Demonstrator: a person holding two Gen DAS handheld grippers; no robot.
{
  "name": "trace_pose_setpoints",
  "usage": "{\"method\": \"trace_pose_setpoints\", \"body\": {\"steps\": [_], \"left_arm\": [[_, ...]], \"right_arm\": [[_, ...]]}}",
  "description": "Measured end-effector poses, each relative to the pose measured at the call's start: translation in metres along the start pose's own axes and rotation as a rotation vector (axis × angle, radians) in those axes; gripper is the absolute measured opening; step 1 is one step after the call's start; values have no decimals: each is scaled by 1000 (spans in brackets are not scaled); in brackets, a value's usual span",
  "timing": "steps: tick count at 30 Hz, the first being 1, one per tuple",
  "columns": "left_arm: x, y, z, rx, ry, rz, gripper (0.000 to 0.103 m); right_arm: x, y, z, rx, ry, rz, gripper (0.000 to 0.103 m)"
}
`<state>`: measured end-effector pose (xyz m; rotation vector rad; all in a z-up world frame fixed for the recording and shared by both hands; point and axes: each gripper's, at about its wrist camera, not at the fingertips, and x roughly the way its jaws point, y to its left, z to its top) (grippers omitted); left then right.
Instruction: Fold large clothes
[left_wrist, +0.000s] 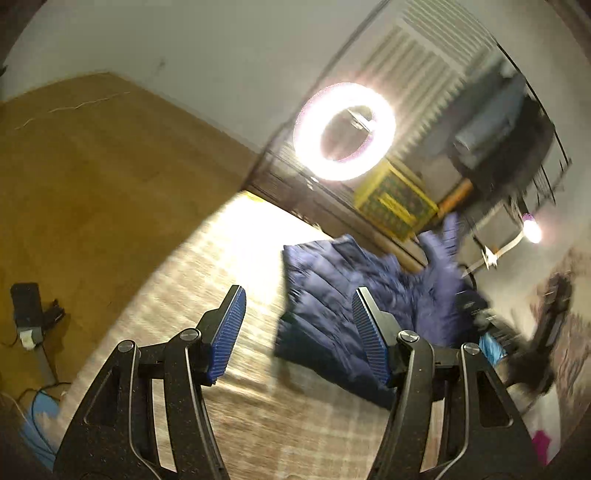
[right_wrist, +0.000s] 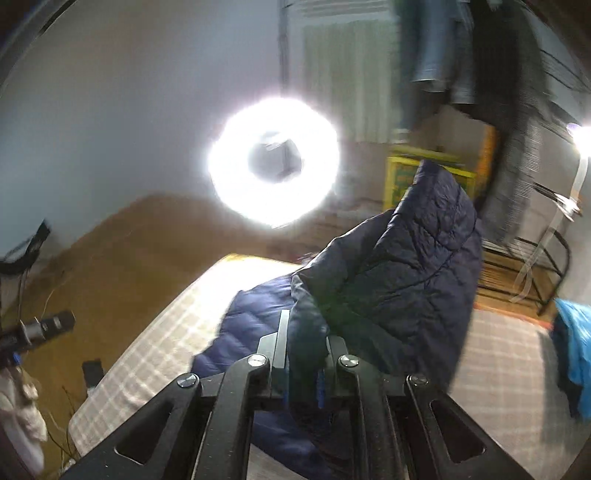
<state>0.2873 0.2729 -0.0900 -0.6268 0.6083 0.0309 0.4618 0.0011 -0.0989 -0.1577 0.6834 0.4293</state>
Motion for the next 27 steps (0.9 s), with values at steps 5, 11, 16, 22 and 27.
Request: {"method": "trace_pose_setpoints", "body": {"steps": [5,11,16,22,27], "left_arm": [[-7,15,6,-32,-26,8,62],[-6,17,7,-9,-28,26,62],[-2,16,6,-5,-23,43,62],[4,11,6,-2,-17,59,62],[13,6,6,-3,-15,76,62]], "right_arm": [[90,78,-10,-54,132,80,6],[151,132,-40,-185,251,110,6],[163,123,-51,-137,288,169,6],[150,114,-53,-139,286,249,23],[97,88,-43,-44,159,415,47]]}}
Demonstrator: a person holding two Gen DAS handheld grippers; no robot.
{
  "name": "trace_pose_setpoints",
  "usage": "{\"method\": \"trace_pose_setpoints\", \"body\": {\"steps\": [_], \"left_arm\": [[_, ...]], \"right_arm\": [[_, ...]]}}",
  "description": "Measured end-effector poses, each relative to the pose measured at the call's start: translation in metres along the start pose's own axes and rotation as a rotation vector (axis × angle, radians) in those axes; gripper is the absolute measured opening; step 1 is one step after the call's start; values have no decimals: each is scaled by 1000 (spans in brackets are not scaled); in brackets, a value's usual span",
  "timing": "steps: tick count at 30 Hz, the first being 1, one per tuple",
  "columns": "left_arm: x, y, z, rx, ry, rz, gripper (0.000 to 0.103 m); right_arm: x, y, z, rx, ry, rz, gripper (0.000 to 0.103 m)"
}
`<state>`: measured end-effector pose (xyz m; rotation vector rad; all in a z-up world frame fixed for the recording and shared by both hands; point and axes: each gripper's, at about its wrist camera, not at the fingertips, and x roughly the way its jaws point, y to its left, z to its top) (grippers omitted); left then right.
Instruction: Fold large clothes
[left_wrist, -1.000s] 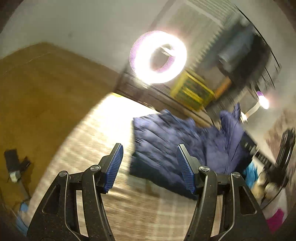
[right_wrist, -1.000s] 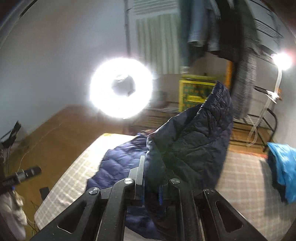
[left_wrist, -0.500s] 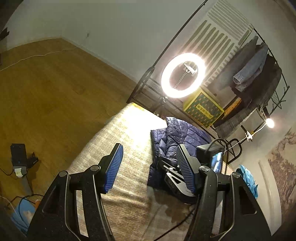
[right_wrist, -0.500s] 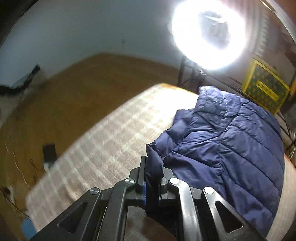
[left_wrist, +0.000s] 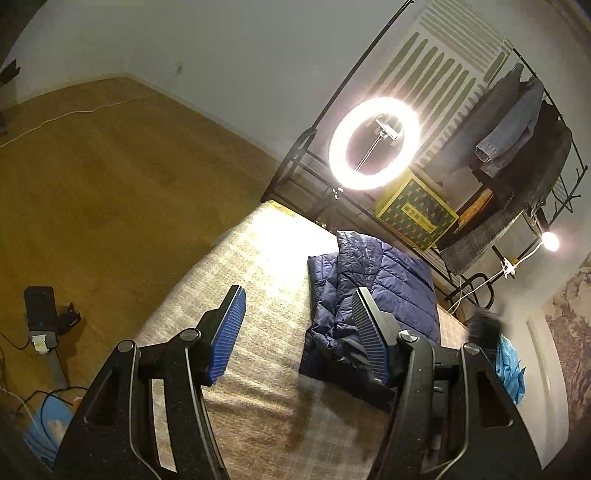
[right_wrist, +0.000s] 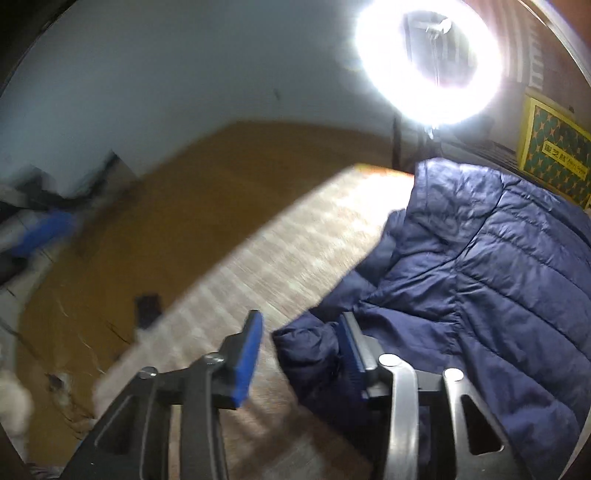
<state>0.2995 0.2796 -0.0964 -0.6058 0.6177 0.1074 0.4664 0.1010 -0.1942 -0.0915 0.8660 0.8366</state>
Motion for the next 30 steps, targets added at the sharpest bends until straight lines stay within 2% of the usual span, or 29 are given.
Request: {"method": "trace_pose_setpoints", "body": {"steps": [3,5,6,9,11,14,16,18,21,23,25,28,30], "left_arm": [[16,-12,-3,32,16,15,62],[35,-24,-7,64,45,17,62],[48,-33,-10,85,68,16,62],[84,-58,-21,162,100,13,62],[113,-73,-31,212,143,19,62],[148,-78,-47,258,194,63,62],[175,-70,-63,285,264,120,62],[195,-56,-79,272,344,127,62],[201,-41,-88,226,360,113,67],[198,-42,-86,258,361,116,67],[194,-43,-80,268,356,106,67],[188,-37,-57,201,359,10,67],[186,-33,-41,142,353,-61,67]], "right_arm": [[-43,-18,-5,15,-65,7,46],[-65,-34,-10,10,-86,-74,42],[-75,-46,-14,6,-89,-146,40],[-91,-81,-24,40,-73,-246,40],[-98,-104,-35,86,-53,-269,40],[-97,-117,-48,90,-23,-283,40],[-87,-122,-56,67,12,-308,40],[-75,-129,-69,59,49,-343,40],[-64,-132,-91,47,62,-356,40],[-61,-130,-96,23,68,-374,40],[-64,-131,-93,15,82,-356,40],[-87,-142,-85,76,63,-254,40],[-102,-150,-82,95,33,-243,51]]}}
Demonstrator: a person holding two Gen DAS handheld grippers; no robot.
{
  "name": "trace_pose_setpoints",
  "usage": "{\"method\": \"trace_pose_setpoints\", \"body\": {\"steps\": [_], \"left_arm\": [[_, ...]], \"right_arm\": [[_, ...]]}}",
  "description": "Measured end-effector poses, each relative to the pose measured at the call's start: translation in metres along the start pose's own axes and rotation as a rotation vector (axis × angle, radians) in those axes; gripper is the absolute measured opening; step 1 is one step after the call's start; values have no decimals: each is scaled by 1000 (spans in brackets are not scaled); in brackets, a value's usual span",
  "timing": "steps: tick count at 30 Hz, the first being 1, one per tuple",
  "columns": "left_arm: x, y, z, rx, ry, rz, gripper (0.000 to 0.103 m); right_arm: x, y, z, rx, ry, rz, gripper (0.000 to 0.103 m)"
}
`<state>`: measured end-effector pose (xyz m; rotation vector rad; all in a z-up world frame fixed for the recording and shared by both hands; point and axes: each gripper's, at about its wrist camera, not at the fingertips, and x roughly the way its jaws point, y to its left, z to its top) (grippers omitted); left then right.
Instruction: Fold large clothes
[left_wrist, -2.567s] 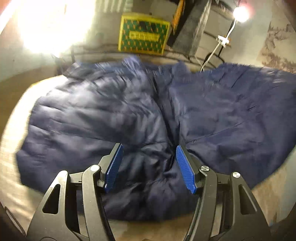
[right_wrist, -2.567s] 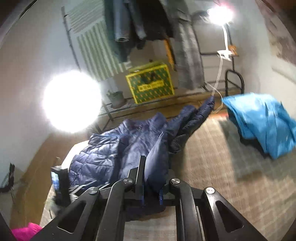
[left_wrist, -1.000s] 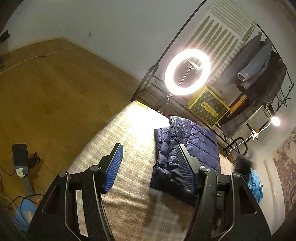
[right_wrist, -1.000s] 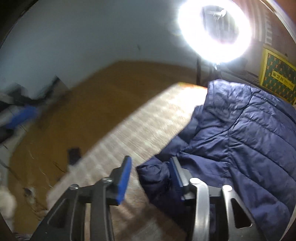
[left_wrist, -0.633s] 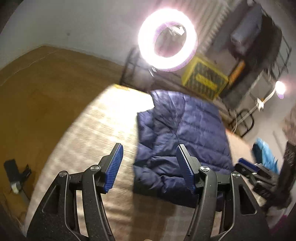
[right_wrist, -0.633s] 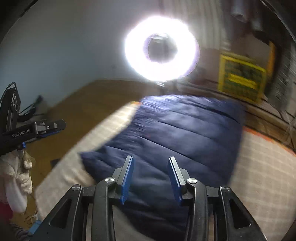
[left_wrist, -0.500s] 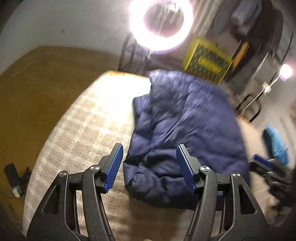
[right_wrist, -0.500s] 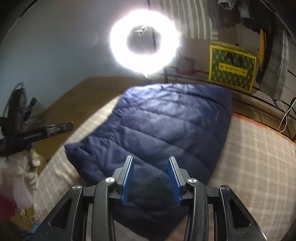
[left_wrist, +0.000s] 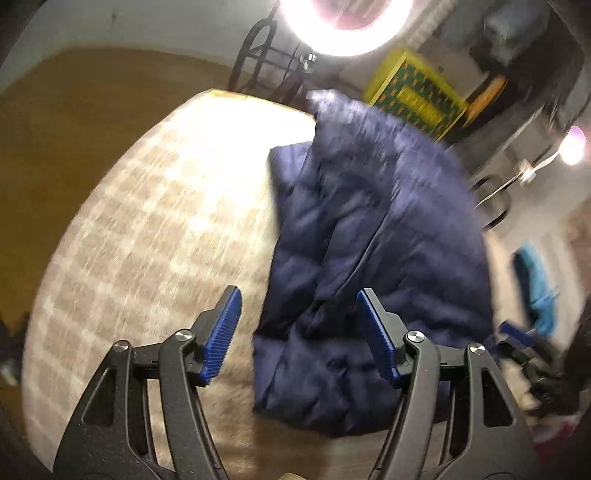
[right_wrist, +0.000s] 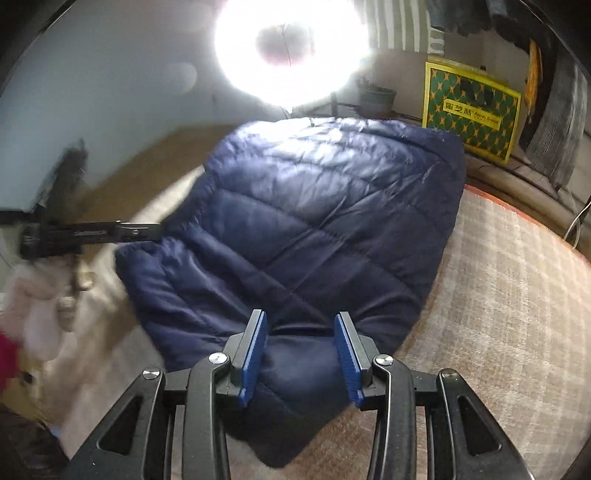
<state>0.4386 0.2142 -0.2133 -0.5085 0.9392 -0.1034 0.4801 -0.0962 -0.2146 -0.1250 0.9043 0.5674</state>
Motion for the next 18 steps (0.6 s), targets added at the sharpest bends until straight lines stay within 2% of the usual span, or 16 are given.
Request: {"method": "trace_pose_setpoints", "body": {"steps": [4,6,8,10,12,14,18], "left_arm": [[1,15,28,-82,20,-162,67],[11,25,41,-132,56,-219,67],[24,31,52,-171,93,-229,68],[30,35,60,-183,93,-222,68],[31,35,66,-167,67,-219,68],[38,34,73,-148,66,-211,68],[52,33,86,-143,75,-211,68]], "right_arm": [[-21,-23,5,31,-70,-46,64],[-22,-39,10,45,-81,-35,89],[-22,-56,14,75,-108,-31,94],[-22,-67,21,92,-129,-58,93],[-18,-71,33,63,-130,-70,76],[-9,-70,49,20,-122,-93,68],[19,-85,91,32,-142,-90,66]]}}
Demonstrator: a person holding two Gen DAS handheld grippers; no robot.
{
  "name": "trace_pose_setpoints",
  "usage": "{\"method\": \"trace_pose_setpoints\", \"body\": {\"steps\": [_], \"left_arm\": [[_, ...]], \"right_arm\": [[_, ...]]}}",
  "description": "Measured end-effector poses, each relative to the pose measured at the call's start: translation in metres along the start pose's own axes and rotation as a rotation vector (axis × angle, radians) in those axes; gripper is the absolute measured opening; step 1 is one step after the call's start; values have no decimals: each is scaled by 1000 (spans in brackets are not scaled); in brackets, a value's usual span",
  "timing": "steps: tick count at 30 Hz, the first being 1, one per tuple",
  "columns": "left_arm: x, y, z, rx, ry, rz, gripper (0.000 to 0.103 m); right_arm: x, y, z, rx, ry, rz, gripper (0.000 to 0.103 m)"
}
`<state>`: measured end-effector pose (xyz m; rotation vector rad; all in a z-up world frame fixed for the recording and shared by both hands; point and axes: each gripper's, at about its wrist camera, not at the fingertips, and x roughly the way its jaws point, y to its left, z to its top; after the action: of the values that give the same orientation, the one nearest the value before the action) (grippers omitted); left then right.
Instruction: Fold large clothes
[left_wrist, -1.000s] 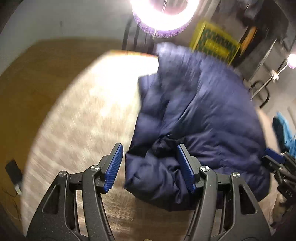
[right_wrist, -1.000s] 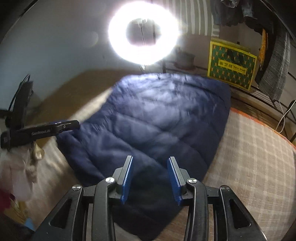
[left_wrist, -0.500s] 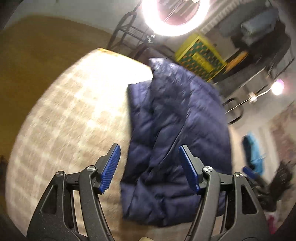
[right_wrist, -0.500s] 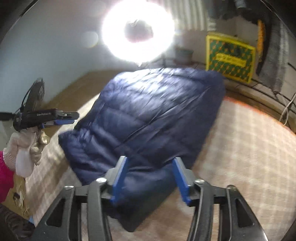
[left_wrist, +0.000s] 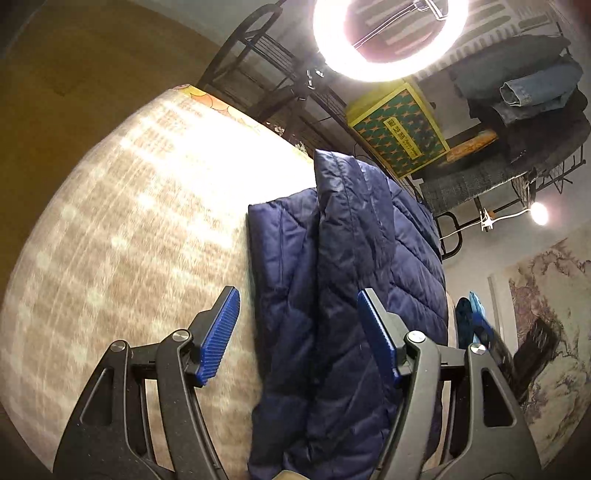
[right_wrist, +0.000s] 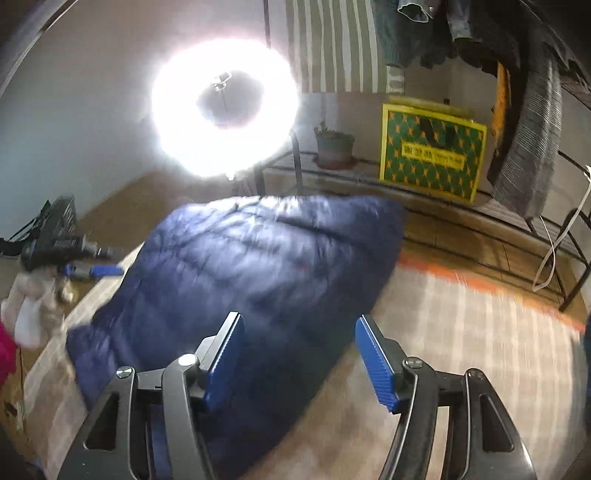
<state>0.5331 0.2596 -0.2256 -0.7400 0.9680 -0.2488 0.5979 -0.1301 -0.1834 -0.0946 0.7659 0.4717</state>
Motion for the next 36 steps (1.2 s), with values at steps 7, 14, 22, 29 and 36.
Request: {"method": "trace_pose_setpoints", "body": {"steps": [7,14,22,29,36], "left_arm": [[22,13,25,-51,22,-68,70],[45,19,32,-45,81,-70,70],[52,29,35,-73,95,-149,73],[60,26,37,-53,124,-166,73],[70,18,41,-29,105,-172,73]], "right_arm": [[71,-20,4,96,138,24,67],[58,-38,-6,179,137,68,75],[41,-81,-49,458,195,283,87],[53,-74,-69,554,207,430,89],[54,-69,-78,579,215,490,68]]}}
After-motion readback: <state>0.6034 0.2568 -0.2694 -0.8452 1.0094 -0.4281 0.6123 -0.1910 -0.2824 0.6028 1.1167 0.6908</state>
